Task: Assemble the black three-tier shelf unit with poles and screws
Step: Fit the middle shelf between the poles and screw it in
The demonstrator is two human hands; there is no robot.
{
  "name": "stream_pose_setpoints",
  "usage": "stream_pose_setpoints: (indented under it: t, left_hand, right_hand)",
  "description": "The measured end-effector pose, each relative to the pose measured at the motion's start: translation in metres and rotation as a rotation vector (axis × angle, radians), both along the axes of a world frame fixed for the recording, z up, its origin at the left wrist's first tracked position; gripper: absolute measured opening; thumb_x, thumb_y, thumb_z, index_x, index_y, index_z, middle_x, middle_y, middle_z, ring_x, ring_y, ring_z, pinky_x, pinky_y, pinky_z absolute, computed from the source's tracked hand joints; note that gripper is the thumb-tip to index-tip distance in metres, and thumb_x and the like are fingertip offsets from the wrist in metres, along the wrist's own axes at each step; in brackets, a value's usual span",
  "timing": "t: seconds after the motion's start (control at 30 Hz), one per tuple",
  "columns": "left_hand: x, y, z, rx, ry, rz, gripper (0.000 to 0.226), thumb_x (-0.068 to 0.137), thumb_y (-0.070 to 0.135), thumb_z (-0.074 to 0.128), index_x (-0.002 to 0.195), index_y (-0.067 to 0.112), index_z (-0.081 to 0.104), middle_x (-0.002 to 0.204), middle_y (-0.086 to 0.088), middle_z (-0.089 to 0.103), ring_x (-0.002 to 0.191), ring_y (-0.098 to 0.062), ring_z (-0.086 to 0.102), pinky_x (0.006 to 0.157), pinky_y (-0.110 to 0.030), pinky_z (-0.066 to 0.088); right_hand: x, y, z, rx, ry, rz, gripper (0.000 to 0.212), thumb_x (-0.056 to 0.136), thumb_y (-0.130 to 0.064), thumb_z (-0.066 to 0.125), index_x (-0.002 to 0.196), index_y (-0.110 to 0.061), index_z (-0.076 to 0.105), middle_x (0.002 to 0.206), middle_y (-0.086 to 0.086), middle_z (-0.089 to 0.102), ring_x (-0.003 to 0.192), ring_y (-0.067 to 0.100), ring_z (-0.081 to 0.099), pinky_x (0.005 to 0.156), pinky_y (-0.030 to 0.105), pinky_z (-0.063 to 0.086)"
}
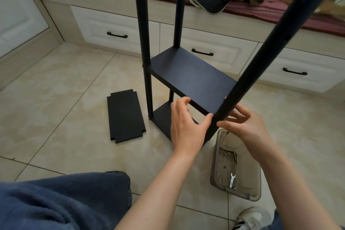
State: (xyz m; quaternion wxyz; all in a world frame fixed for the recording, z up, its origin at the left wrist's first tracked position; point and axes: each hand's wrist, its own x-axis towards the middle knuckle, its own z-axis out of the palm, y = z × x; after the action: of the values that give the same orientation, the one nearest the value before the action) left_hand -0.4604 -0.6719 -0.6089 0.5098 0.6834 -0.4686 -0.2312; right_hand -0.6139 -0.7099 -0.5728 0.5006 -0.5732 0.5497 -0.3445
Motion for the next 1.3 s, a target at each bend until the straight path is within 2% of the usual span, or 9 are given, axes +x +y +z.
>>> stream_pose_setpoints:
  t: [0.1, 0.23, 0.37, 0.5, 0.7, 0.83, 0.93, 1.13, 1.3]
  left_hand:
    - [0.008, 0.002, -0.003, -0.087, -0.349, -0.205, 0.062, 0.084, 0.023, 0.073, 0.141, 0.032, 0.051, 0.148, 0.015, 0.045, 0.139, -0.008, 0.028, 0.115, -0.035, 0.035]
    - [0.005, 0.008, -0.004, -0.045, -0.452, -0.303, 0.065, 0.085, 0.039, 0.074, 0.146, 0.034, 0.051, 0.158, 0.017, 0.038, 0.147, -0.017, 0.008, 0.124, -0.057, 0.012]
    - [0.001, 0.002, 0.005, -0.108, -0.584, -0.248, 0.050, 0.088, 0.052, 0.062, 0.132, 0.031, 0.066, 0.154, 0.009, 0.048, 0.151, -0.030, 0.021, 0.119, -0.059, 0.009]
    - [0.002, -0.003, 0.012, -0.107, -0.540, -0.256, 0.042, 0.087, 0.049, 0.065, 0.124, 0.031, 0.072, 0.151, 0.007, 0.052, 0.153, -0.026, 0.022, 0.120, -0.056, 0.007]
    - [0.003, -0.003, 0.014, -0.070, -0.463, -0.303, 0.048, 0.087, 0.037, 0.076, 0.133, 0.030, 0.065, 0.148, 0.009, 0.054, 0.154, -0.014, 0.019, 0.125, -0.051, 0.001]
    - [0.002, 0.000, 0.018, -0.037, -0.456, -0.337, 0.050, 0.091, 0.036, 0.071, 0.139, 0.030, 0.060, 0.149, 0.012, 0.051, 0.152, -0.007, 0.024, 0.127, -0.050, -0.001]
    - [0.006, 0.001, 0.020, -0.031, -0.551, -0.330, 0.051, 0.090, 0.042, 0.070, 0.139, 0.032, 0.060, 0.148, 0.013, 0.052, 0.149, -0.008, 0.030, 0.125, -0.046, -0.005]
    - [0.006, 0.000, 0.022, -0.023, -0.682, -0.331, 0.058, 0.090, 0.045, 0.070, 0.144, 0.033, 0.054, 0.149, 0.013, 0.051, 0.149, -0.011, 0.032, 0.123, -0.051, 0.000]
    - [0.005, 0.006, 0.010, -0.104, -0.683, -0.303, 0.052, 0.087, 0.039, 0.074, 0.135, 0.020, 0.064, 0.139, 0.005, 0.063, 0.141, -0.019, 0.047, 0.121, -0.053, 0.022]
  right_hand:
    - [-0.003, -0.003, 0.003, 0.022, -0.044, 0.021, 0.077, 0.070, -0.004, 0.085, 0.139, -0.022, 0.056, 0.109, -0.002, 0.075, 0.096, 0.013, 0.073, 0.092, 0.041, 0.056]
    - [-0.006, -0.004, 0.000, 0.013, -0.059, 0.048, 0.072, 0.072, -0.005, 0.085, 0.136, -0.021, 0.058, 0.108, 0.000, 0.076, 0.097, 0.017, 0.073, 0.090, 0.042, 0.057]
    - [-0.008, -0.006, -0.003, 0.019, -0.108, 0.083, 0.068, 0.074, -0.006, 0.083, 0.136, -0.025, 0.059, 0.107, -0.002, 0.076, 0.098, 0.017, 0.073, 0.090, 0.040, 0.057]
    - [-0.016, -0.012, -0.004, 0.097, -0.123, 0.145, 0.061, 0.080, -0.016, 0.080, 0.134, -0.034, 0.058, 0.112, -0.004, 0.075, 0.106, 0.016, 0.071, 0.094, 0.041, 0.053]
    - [-0.011, -0.013, -0.017, 0.363, -0.627, -0.138, 0.022, 0.097, -0.013, 0.056, 0.119, -0.013, 0.054, 0.118, 0.024, 0.069, 0.099, 0.036, 0.072, 0.082, 0.045, 0.057]
    - [0.009, -0.023, -0.016, 0.374, -0.497, -0.151, 0.045, 0.099, -0.039, 0.057, 0.133, -0.010, 0.052, 0.108, 0.015, 0.074, 0.095, 0.031, 0.074, 0.071, 0.038, 0.058]
    - [0.015, -0.030, -0.015, 0.325, -0.372, -0.139, 0.039, 0.101, -0.032, 0.057, 0.130, -0.006, 0.052, 0.106, 0.015, 0.074, 0.089, 0.029, 0.075, 0.071, 0.040, 0.061]
    - [0.007, -0.030, -0.017, 0.308, -0.423, -0.060, 0.036, 0.100, -0.028, 0.057, 0.129, -0.007, 0.049, 0.108, 0.017, 0.074, 0.094, 0.033, 0.074, 0.077, 0.042, 0.060]
    - [0.003, -0.023, -0.021, 0.310, -0.457, -0.021, 0.033, 0.100, -0.028, 0.058, 0.126, -0.009, 0.052, 0.106, 0.014, 0.075, 0.096, 0.032, 0.074, 0.080, 0.041, 0.060]
